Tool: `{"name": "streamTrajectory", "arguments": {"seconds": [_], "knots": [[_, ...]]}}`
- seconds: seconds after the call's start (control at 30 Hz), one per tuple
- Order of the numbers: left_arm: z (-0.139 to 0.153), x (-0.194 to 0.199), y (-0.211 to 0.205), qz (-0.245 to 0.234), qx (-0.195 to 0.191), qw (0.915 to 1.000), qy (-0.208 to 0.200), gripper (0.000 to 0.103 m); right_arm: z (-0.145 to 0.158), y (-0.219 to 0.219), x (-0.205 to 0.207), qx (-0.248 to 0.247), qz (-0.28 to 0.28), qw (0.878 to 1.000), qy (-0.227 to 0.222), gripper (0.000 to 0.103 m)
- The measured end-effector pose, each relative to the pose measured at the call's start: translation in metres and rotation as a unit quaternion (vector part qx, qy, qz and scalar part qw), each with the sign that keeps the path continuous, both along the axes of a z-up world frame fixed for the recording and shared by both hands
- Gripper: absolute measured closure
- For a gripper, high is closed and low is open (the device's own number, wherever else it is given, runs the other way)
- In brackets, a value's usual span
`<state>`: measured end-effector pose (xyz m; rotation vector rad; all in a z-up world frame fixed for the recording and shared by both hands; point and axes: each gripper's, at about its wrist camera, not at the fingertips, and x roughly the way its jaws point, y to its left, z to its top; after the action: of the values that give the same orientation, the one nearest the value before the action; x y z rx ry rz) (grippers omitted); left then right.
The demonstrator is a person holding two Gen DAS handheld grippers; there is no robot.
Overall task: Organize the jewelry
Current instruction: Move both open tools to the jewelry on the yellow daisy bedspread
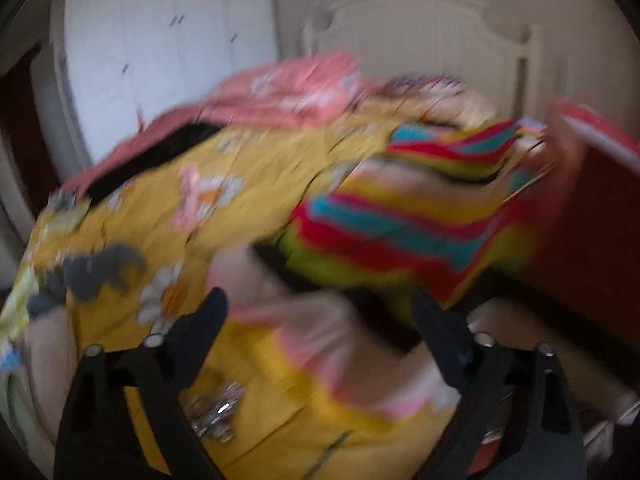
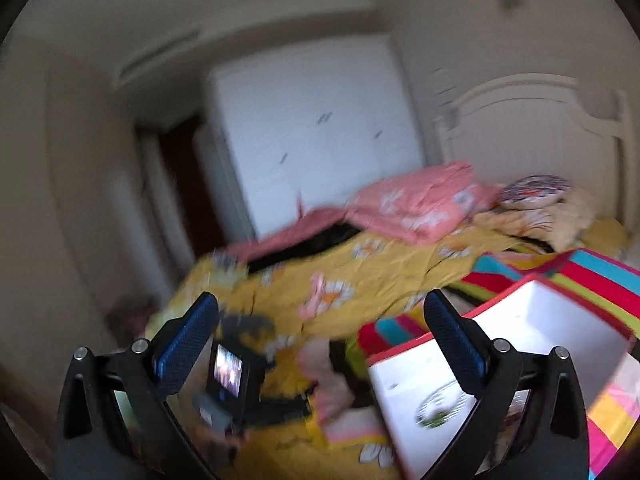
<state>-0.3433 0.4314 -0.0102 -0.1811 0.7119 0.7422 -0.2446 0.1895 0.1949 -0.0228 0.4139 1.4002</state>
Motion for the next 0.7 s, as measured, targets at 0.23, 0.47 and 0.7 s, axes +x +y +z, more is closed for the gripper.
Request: {"name": "streamTrajectory", "arguments": {"seconds": [0.23,0.47,0.7], "knots": [[-0.061,-0.080,0.106,0.067,-0.180,0.9813,0.004,0.030,-0.102,0.086,-0.058,-0.166,0.097,0.981,-0.033,0.029],[-0.089,-0.076,0.151,0.082,-0.282,0.9555,0.026,0.041,-0.178,0.114,-0.078,-0.260,0.136,0.955,-0.029,0.029],[-0.139,-0.036,0.155,0.079,-0.306,0.9364,0.153,0.045,-0.199,0.118,-0.061,-0.284,0.125,0.950,0.031,0.029]]}}
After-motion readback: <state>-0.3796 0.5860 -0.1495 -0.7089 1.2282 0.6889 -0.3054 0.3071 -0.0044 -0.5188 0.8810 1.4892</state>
